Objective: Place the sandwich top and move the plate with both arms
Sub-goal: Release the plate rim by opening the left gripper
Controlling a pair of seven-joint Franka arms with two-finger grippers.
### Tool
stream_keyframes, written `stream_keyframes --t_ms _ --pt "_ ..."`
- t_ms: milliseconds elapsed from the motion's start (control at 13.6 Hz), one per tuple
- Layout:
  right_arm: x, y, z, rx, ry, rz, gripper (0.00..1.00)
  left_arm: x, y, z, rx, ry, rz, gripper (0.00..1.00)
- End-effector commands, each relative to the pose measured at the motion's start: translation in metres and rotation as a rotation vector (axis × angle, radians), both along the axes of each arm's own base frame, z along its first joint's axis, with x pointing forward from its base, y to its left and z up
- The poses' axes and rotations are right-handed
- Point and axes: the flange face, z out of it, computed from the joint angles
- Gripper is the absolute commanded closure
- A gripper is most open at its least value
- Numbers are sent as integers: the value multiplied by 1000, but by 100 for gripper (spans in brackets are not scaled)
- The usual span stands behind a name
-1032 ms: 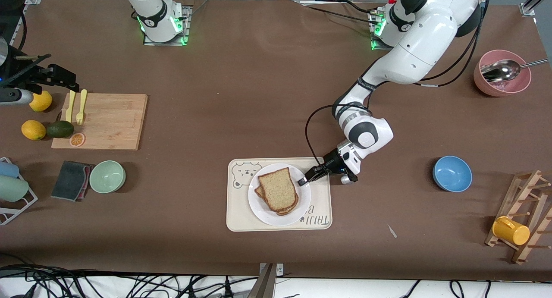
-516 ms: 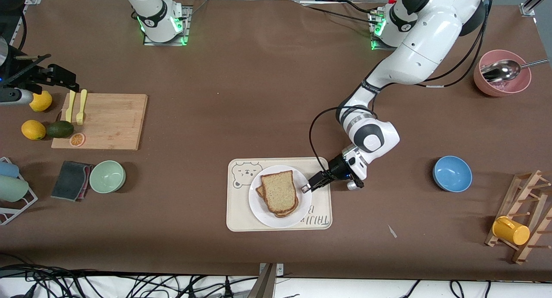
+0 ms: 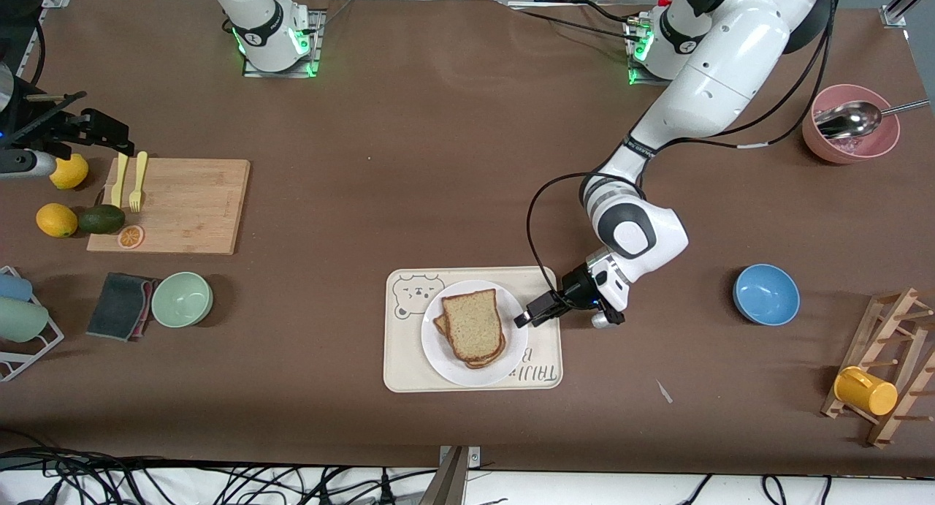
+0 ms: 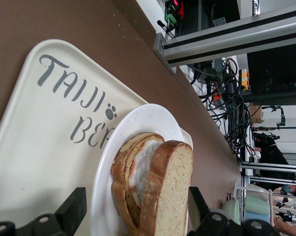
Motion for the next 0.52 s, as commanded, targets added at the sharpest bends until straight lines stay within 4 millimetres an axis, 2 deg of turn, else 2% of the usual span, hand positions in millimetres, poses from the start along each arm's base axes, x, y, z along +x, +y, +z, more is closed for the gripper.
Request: stream_keyframes --t_ms 0,147,221,442 --pt "0 -1 6 2 0 -16 0 2 11 39 30 58 -1 7" --pt "0 -1 5 2 0 -14 0 8 23 56 66 70 -18 7" --pt "0 -1 5 2 2 -16 0 8 29 63 83 64 -41 4" --pt "0 -1 6 2 0 -16 0 0 52 77 148 46 -75 1"
